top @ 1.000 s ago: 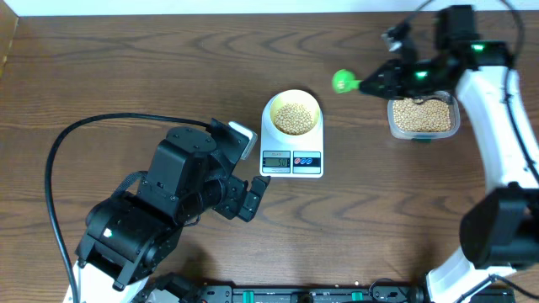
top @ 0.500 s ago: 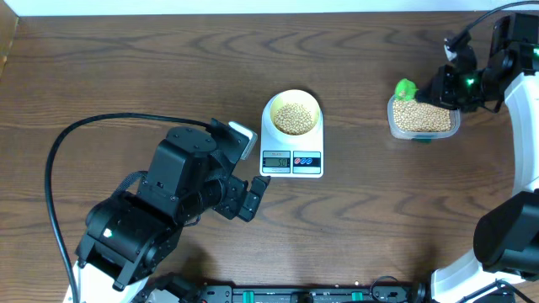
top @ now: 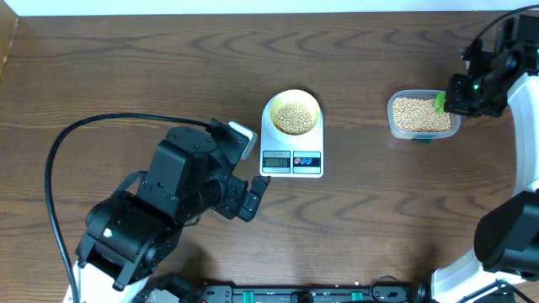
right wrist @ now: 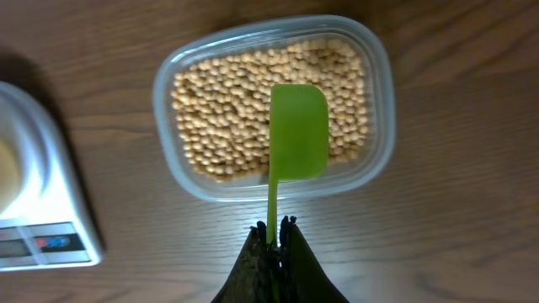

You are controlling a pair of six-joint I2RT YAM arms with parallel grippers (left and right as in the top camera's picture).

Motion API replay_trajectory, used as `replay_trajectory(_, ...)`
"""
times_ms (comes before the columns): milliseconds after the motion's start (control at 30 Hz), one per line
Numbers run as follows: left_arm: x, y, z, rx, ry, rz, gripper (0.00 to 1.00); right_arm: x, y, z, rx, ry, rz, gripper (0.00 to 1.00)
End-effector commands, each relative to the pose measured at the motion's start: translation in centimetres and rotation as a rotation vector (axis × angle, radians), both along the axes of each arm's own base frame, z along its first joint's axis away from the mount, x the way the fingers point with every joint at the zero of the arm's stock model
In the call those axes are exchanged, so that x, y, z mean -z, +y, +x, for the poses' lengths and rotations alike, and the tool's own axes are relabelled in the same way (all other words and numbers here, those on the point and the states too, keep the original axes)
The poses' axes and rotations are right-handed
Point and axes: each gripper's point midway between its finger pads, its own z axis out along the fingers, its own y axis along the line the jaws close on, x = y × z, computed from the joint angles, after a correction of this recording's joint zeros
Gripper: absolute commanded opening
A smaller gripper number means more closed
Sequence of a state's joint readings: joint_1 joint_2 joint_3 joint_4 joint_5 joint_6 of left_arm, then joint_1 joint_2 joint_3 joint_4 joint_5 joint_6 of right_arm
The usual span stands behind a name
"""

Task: Scoop item into bowl and weigh 50g on scale
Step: 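Move the green scoop back over the soybean tub, then lower the scoop into the tub and open the right gripper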

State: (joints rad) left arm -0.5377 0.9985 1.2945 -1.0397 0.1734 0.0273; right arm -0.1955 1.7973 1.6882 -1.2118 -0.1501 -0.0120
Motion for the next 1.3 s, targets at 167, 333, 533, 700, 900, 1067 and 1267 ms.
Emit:
replay_trajectory(167,-0.2,0.2,0.2,-0.002,-0.015,0.013,0.99,-0.7,0.7,0.3,-0.109,0.023,-0.356,0.01)
replay_trajectory(333,-0.2,0.2,0.2,-0.002,-0.016,0.013,0.99,-2.3,2.2,0.4,-0.215,0.025,-0.635,0.01)
replay_trajectory(533,-0.2,0.2,0.2,-0.002,-0.016,0.013,0.99,-3.3,2.7,0.4,-0.24,0.017,-0.752,0.01)
replay_trajectory(700,-0.2,0.2,0.2,-0.002,-0.016,0.013,0.99,-3.2,2.8,0.2,-0.265,0.03,-0.759,0.01)
replay_trajectory(900,-0.2,0.2,0.2,-0.002,-0.016,0.013,0.99,-1.1,6.1,0.0,-0.324,0.025,-0.479,0.01)
replay_trajectory(1067,-0.2,0.2,0.2,-0.002,-0.016,0.013,0.99,1.4,4.9,-0.7,-0.181,0.063,-0.319,0.01)
replay_trajectory(1267,-0.2,0.2,0.2,-0.002,-0.016,0.013,0.99,5.2,3.7,-0.7,-0.111,0.067,-0.294,0.01)
